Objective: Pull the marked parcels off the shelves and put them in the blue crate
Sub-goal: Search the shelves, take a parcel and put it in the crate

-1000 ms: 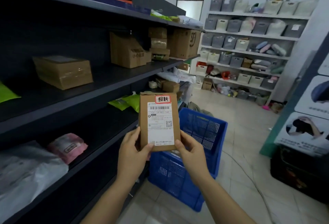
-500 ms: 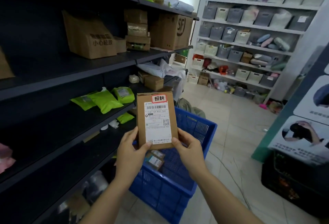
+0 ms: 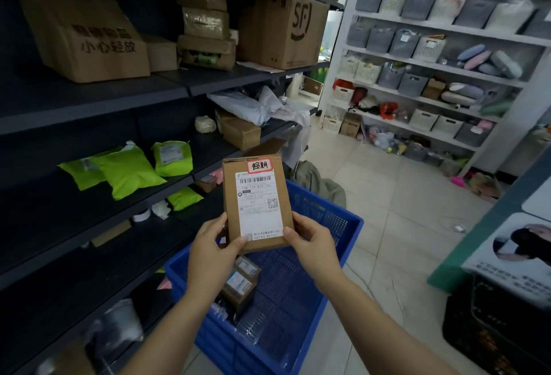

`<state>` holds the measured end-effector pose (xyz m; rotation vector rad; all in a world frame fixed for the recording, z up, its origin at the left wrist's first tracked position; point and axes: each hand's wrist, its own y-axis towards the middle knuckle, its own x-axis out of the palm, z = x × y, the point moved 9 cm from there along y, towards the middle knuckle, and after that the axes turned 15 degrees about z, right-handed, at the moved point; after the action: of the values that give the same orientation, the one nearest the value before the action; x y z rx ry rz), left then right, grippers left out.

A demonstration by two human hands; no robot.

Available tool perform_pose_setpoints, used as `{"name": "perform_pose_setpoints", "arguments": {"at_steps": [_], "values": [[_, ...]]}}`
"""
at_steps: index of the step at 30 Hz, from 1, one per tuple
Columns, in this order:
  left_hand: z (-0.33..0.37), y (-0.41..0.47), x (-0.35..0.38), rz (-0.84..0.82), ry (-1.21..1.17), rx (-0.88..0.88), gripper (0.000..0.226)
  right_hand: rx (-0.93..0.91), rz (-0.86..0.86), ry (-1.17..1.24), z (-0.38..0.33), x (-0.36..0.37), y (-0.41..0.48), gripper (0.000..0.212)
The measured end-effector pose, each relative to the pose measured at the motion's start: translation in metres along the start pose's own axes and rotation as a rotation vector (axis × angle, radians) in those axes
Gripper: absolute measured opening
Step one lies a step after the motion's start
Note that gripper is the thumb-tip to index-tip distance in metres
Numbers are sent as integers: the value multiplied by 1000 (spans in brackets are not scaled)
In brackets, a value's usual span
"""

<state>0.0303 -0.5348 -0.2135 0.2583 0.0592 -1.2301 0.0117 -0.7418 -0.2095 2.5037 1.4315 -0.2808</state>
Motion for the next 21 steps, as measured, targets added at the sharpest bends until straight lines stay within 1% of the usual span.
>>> {"name": "perform_pose_setpoints", "arguments": {"at_steps": [12,19,21], "values": [[-28,63,119,39,72,-134,60,78,-112,-66,53,1,142,42],[-46,72,192,125,123,-202,59,76,-247,-113,98,-10,217,42],[-51,69,214,172,132,-237,60,65,-299,-123,110,-17,239,43]]}}
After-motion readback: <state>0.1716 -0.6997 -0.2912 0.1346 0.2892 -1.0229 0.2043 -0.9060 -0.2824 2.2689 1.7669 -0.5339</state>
